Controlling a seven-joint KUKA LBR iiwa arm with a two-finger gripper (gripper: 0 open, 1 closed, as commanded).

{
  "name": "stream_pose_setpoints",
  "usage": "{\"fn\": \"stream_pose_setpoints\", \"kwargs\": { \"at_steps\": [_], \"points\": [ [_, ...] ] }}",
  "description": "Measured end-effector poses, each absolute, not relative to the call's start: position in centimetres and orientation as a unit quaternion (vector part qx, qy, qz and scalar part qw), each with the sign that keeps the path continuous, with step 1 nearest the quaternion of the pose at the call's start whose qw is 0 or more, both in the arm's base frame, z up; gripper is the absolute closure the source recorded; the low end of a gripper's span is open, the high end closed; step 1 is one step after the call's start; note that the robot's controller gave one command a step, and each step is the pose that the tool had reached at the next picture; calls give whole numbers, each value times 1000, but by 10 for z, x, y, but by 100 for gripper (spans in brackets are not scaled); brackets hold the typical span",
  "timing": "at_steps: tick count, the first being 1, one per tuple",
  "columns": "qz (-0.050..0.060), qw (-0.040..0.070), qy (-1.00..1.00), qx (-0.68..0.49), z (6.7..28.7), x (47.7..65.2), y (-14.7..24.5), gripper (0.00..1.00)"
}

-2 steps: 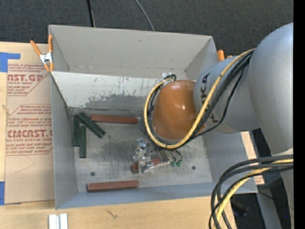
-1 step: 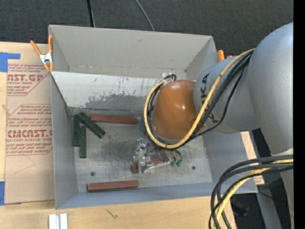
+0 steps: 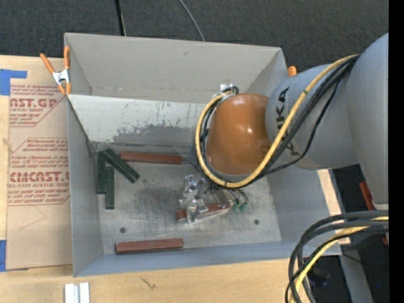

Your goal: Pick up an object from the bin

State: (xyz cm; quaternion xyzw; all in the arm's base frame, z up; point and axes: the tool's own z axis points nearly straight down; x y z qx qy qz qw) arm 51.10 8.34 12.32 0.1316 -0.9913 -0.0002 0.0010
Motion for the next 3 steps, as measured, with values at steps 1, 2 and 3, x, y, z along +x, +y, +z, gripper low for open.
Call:
{"fn": "stream_pose_setpoints", "kwargs": {
  "at_steps": [1, 2, 3],
  "points": [
    [-1, 0, -992, 123, 147, 506, 85, 100],
    [0, 0, -991, 132, 180, 509, 81, 100],
    [-1, -1, -994, 113, 225, 509, 85, 100]
  ]
}}
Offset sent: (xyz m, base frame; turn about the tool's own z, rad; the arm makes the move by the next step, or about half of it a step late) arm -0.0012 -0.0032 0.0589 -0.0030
